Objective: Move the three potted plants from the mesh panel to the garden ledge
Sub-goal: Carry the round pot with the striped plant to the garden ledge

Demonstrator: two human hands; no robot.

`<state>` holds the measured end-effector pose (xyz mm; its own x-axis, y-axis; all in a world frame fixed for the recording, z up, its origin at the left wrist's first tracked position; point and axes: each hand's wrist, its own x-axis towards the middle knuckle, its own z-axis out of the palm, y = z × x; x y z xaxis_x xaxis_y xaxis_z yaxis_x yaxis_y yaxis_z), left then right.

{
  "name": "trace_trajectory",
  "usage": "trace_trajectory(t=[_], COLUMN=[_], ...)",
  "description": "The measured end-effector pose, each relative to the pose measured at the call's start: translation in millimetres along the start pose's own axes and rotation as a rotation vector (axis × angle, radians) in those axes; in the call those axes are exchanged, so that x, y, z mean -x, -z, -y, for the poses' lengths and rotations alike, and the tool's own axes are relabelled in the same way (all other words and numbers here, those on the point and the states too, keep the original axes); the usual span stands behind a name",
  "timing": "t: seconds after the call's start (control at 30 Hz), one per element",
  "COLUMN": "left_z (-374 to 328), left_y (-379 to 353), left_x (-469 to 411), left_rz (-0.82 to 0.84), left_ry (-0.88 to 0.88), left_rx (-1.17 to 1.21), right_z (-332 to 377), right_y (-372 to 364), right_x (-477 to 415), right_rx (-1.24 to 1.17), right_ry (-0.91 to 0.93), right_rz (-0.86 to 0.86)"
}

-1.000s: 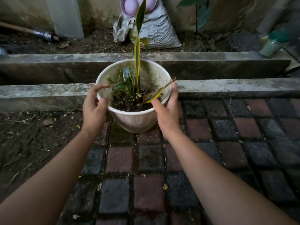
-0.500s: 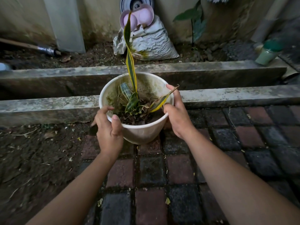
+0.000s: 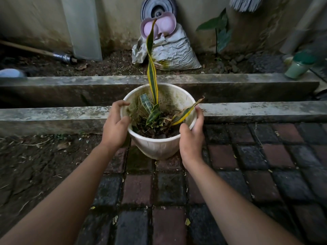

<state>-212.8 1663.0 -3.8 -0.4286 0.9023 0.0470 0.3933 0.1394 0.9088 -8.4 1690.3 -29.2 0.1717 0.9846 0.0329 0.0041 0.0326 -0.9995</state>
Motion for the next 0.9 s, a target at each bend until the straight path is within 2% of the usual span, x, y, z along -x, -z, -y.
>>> trace_trajectory(t=[0.1,0.33,0.43,0.53,0.63,0.73,0.83,0.9], left_z=[1.9,9.5,7.0,10.5,26.4,39.4,40.3,42.4], left_y=[-9.5,-30.7,-33.4,-24.1,-4.5,10.4,8.9,3.4], left_x=[5.8,20.4,24.4,23.7,27.8,24.2,19.3,22.4], left_rz=[-0.054,-0.246,-0.266,-0.182,0.048,0.206,0.205,0.149], left_ry=[-0.009,-0.024,-0.002,-0.035,-0.179,-0.217,-0.208,-0.220], left_rx=[0.069,0.064,0.073,0.046,0.206,0.279,0.205,0.194], right_z=[-1.6,-3.2,1.5,-2.8,-16.7,-23.3,-21.8,-19.2], right_y=[2.9,18.1,21.3,19.5,23.4,33.7,39.5,40.5], right_x=[-7.1,-31.7,-32.3,-17.6,-1.4,0.6,-6.8,-10.6], right_rx=[0.021,0.099,0.114,0.195,0.351,0.494,0.539,0.474], right_ry=[-0.029,0.026,0.081,0.241,0.451,0.703,0.924,0.970], right_rz=[0.047,0.160,0.186,0.125,0.063,0.038,0.124,0.229])
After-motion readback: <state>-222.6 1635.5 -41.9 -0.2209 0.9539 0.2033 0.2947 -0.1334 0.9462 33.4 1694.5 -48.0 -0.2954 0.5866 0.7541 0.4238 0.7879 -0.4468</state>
